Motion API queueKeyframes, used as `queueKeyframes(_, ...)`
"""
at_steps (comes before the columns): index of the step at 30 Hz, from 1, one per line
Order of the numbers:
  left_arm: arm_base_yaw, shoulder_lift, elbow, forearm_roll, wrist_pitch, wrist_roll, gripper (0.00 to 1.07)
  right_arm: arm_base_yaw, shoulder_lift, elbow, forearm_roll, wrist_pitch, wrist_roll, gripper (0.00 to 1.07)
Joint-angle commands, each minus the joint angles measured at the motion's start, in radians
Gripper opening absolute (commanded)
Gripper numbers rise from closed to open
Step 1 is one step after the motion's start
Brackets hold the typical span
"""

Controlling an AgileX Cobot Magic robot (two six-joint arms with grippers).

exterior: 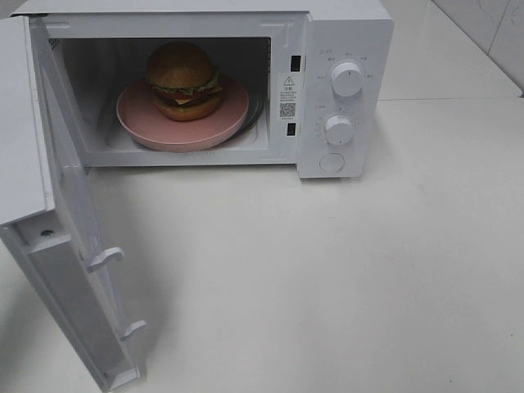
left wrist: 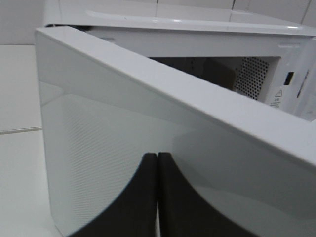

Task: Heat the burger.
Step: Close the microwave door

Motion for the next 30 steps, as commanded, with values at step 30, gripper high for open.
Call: queueKeyframes(30, -0.367, 0.338, -0.310, -0.209, -0.015, 0.016, 0.00, -0.008, -0.025, 0.001, -0.003, -0.012, -0.017, 0.76)
